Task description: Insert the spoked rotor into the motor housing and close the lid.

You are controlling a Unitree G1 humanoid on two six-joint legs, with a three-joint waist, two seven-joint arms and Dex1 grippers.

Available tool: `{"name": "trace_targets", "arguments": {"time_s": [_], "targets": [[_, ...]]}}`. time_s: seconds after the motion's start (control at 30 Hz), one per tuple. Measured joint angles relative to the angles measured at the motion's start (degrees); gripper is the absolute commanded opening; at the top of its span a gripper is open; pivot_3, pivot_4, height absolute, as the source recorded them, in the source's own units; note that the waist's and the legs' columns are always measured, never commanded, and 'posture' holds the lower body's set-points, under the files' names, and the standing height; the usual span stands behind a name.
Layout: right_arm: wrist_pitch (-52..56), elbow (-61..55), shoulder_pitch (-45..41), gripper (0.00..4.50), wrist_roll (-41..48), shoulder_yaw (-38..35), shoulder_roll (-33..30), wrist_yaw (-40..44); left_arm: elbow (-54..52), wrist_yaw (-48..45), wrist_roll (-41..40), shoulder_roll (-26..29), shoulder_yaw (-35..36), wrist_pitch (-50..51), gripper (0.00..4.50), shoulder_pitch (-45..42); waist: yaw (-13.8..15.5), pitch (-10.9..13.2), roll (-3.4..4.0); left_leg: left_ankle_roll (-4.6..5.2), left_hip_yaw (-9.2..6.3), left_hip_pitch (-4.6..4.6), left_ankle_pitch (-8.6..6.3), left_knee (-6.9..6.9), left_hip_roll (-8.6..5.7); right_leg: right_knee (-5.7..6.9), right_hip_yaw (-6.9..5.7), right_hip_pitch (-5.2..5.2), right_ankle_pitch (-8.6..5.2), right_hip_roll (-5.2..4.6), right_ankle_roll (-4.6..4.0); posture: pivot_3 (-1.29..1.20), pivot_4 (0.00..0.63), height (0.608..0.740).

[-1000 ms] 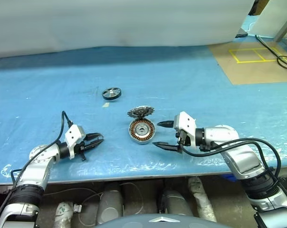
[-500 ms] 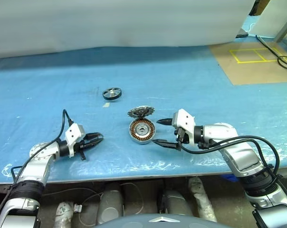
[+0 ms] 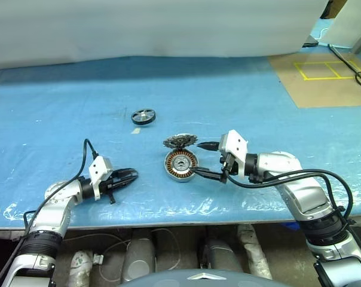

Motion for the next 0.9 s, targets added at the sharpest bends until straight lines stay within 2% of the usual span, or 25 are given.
{"name": "trace_targets", "arguments": {"time_s": [0.23, 0.47, 0.7, 0.9], "targets": [[1.27, -3.1, 3.58, 3.89, 2.4, -2.23, -2.28, 1.23, -8.42, -4.82, -3.26, -0.07, -2.29, 4.82, 0.7, -4.05, -0.04, 0.0, 0.0, 0.01, -0.02, -0.06, 0.0, 0.0, 0.05, 0.03, -0.1, -0.05, 0.0, 0.0, 0.0, 0.0, 0.15, 0.74], [1.51, -6.76, 8.2, 3.89, 4.02, -3.38, -2.66, 0.83, -11.22, -5.7, -4.49, -4.78, -5.86, 9.45, 0.7, -12.1, 0.21, 0.0, 0.0, 0.03, -0.02, -0.08, 0.02, 0.11, 0.02, 0.04, -0.15, 0.03, 0.0, -0.05, 0.0, 0.0, 0.15, 0.74], [2.57, -10.45, 12.6, 3.89, 5.04, -6.52, -3.3, -2.16, -3.89, -8.52, -1.97, -8.28, -10.04, 8.34, 0.7, -16.52, 0.0, 0.0, 0.0, 0.11, -0.05, -0.09, 0.07, 0.12, 0.02, 0.05, -0.17, 0.03, 0.01, -0.04, 0.01, 0.0, 0.15, 0.74], [4.47, -11.96, 12.34, 3.89, 5.25, -7.13, -2.3, -5.75, 7.38, -9.37, 3.03, -12.03, -12.16, 0.0, 0.7, -19.25, 0.22, 0.0, 0.0, 0.11, -0.13, -0.14, 0.07, 0.21, 0.02, 0.07, -0.25, 0.08, 0.02, -0.05, 0.02, 0.0, 0.15, 0.74]]}}
